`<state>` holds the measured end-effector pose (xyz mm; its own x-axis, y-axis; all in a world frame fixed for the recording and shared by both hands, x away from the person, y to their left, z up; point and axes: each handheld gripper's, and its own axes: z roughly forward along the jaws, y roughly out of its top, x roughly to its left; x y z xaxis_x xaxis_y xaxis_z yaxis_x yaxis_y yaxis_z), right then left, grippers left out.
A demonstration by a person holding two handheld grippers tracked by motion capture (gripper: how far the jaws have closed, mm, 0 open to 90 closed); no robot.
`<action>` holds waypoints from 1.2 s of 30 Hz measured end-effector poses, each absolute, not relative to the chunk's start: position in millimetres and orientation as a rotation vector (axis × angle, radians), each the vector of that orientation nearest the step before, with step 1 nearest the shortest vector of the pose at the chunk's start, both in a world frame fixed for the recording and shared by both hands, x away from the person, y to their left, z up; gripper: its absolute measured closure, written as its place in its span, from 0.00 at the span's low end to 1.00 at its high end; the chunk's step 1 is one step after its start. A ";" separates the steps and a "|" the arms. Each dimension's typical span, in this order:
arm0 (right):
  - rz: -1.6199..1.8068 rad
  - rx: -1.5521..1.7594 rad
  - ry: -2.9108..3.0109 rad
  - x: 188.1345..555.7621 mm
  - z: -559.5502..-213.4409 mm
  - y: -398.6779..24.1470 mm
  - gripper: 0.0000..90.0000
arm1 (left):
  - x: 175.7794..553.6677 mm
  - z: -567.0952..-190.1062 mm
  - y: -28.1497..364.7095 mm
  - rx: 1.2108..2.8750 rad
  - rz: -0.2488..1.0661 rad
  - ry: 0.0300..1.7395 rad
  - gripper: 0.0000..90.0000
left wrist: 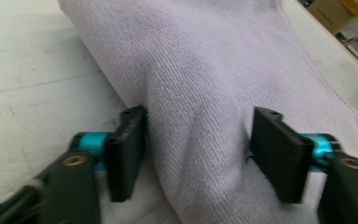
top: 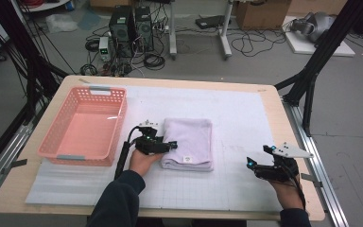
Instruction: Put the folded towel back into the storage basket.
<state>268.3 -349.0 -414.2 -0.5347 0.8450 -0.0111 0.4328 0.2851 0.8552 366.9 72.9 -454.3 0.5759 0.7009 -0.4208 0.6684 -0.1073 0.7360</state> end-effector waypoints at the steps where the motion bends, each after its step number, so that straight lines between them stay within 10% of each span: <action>1: 1.170 1.143 2.092 268.4 -414.2 -349.0 0.19 | 366.9 -454.5 72.7 1.805 0.039 1.126 0.51; 6: 1.166 1.135 2.093 269.0 -414.3 -349.1 0.19 | 364.5 -449.9 74.7 1.790 0.071 1.027 0.76; 36: 1.168 1.119 2.111 270.6 -415.6 -343.7 0.19 | 328.2 -350.9 125.9 1.685 0.347 0.449 0.79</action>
<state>270.6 -343.7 -415.6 -0.5521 0.8335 -0.0199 0.4262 0.3027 0.8525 328.2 125.9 -350.9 0.8771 0.4797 -0.0244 0.0979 -0.1289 0.9868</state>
